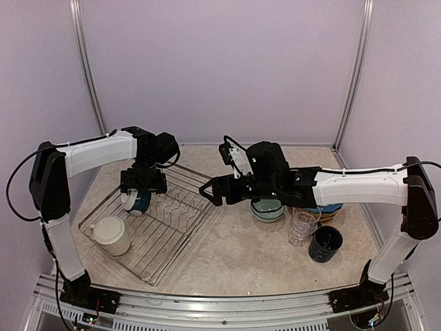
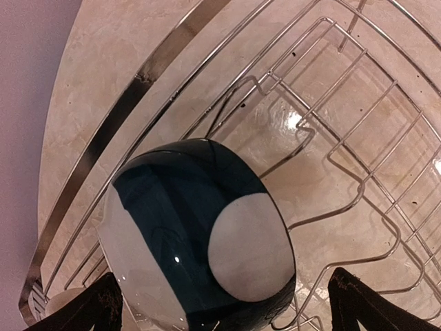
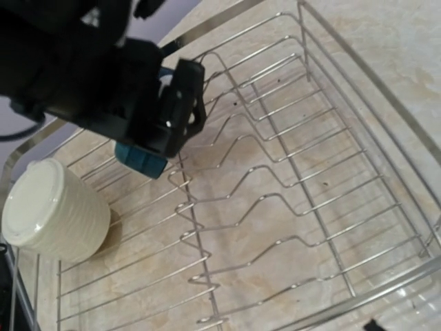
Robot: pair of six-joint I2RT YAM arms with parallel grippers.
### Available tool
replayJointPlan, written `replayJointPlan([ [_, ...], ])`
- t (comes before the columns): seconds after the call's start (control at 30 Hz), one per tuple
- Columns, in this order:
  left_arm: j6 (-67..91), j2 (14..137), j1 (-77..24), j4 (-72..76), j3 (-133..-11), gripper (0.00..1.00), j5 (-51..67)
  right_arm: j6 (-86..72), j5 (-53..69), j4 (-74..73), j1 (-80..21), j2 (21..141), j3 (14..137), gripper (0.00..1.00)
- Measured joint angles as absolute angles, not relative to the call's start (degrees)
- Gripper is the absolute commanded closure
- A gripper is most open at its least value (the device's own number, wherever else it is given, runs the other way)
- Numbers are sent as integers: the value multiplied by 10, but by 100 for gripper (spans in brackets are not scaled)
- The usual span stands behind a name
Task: Unload the mixed dishes from the dish rack
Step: Grab the cup from the dish rack.
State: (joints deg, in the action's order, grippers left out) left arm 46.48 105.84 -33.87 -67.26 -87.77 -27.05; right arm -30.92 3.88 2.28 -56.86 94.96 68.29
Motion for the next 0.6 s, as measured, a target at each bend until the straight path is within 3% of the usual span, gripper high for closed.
replayJointPlan([
  [0.27, 492, 1105, -348, -719, -908, 5, -291, -311, 55, 59, -549, 934, 641, 12],
  [0.43, 501, 1116, -348, -735, -909, 14, -305, -311, 64, 65, -542, 932, 638, 13],
  [0.6, 499, 1112, -348, -743, -909, 34, -317, -314, 68, 76, -539, 930, 637, 12],
])
